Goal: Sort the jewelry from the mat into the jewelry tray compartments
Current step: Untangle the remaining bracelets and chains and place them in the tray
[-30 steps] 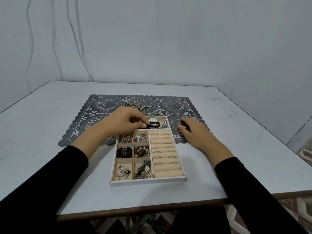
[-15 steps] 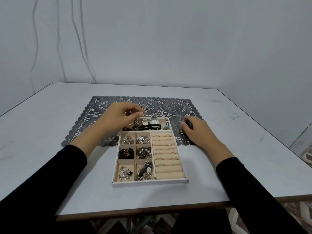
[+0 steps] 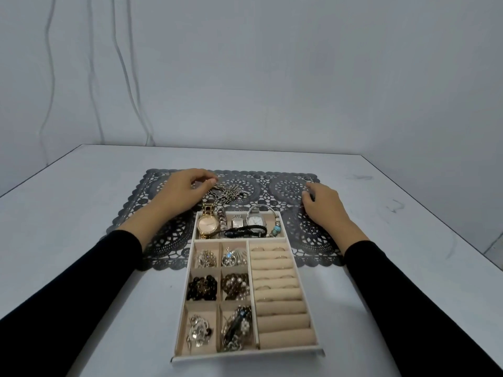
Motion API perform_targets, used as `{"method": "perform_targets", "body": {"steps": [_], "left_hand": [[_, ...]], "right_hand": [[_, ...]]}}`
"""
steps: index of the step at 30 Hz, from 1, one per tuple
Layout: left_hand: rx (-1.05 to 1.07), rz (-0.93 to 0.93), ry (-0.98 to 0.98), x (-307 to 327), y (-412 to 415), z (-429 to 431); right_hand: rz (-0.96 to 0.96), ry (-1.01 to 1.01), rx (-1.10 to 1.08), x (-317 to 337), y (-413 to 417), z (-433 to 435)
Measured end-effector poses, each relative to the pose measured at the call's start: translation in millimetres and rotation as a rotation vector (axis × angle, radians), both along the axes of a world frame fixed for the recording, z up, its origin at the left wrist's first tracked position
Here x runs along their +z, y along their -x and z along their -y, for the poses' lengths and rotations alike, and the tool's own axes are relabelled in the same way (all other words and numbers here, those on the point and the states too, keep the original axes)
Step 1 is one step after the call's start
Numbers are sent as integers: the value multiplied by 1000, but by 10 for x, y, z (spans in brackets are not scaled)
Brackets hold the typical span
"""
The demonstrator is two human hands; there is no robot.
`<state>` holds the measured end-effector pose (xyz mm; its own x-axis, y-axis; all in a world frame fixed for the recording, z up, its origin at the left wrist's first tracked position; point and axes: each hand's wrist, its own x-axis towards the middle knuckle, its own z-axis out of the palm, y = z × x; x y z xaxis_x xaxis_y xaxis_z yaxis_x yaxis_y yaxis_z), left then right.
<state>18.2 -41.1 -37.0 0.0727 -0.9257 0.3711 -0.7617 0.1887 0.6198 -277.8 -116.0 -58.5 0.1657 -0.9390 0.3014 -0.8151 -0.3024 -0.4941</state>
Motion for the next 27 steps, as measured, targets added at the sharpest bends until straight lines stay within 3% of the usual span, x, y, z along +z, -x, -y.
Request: {"method": "perform_targets", "body": {"steps": [13, 21, 27], "left_hand": [[-66, 239, -121, -63, -6, 776], [-121, 222, -300, 67, -114, 920], [-122, 163, -313, 81, -91, 949]], "right_hand": [[-92, 8, -56, -75, -102, 644], [-44, 39, 66, -55, -170, 655], [98, 40, 58, -54, -200, 735]]}}
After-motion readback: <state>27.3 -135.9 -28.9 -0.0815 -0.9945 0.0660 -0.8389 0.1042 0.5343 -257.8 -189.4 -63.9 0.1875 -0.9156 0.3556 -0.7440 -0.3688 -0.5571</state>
